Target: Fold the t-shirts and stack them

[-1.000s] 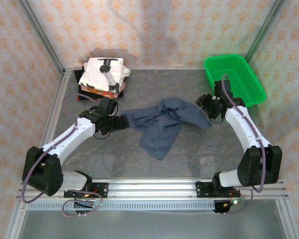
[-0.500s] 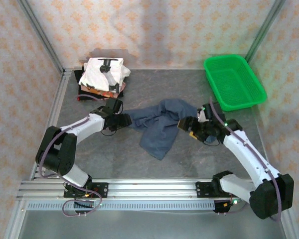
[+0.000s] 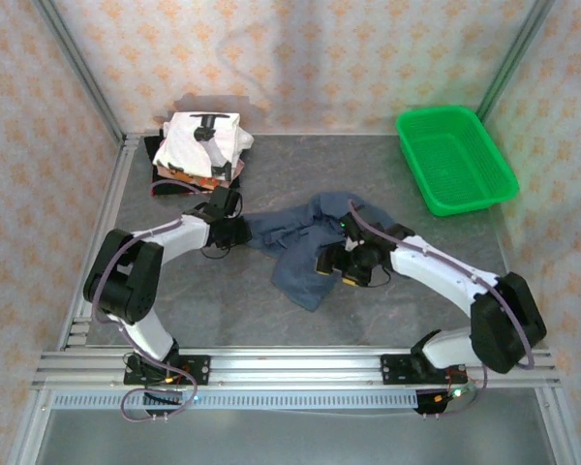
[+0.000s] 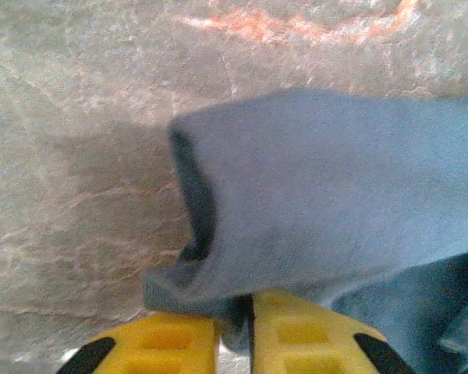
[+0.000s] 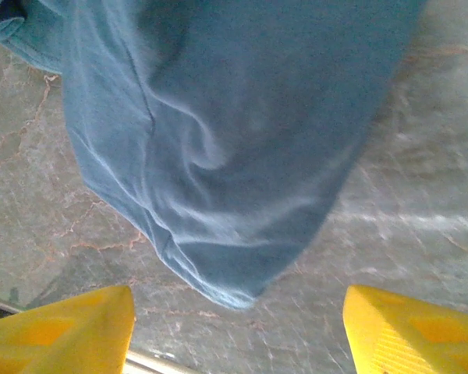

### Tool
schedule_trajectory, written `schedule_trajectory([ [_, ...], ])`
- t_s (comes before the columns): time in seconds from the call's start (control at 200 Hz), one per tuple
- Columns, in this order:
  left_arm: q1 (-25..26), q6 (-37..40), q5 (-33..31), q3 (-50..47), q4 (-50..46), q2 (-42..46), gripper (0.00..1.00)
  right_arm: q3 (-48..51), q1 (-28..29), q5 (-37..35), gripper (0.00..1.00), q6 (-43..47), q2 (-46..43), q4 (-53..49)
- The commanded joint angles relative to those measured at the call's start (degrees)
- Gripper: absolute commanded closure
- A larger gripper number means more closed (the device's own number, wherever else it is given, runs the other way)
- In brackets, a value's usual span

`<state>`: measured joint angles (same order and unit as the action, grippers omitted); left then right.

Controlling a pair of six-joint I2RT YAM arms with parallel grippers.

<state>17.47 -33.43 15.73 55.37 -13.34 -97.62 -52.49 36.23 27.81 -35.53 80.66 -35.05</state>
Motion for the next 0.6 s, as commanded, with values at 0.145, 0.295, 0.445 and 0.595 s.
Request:
schedule_trajectory([
  [0.145,-0.3,2.1,1.7,3.9,-5.3,8.9,1.0,-8.0,6.2,-3.8,0.32,-0.8,8.9,2.7],
  [0.295,-1.1,2.3,3.1,4.4,-8.9,14.7,1.0,-11.4,8.9,-5.1,0.38,-0.4,13.5,0.8],
  [0.445,-1.2,1.5,4.6,3.9,-9.3,15.5,1.0,-15.6,10.8,-7.3,0.5,-0.5,18.4,-3.5],
  [0.595,-1.4,0.8,4.3,2.6,-9.5,16.9,1.0,-17.3,11.5,-10.1,0.66,-1.6,22.1,-6.9],
])
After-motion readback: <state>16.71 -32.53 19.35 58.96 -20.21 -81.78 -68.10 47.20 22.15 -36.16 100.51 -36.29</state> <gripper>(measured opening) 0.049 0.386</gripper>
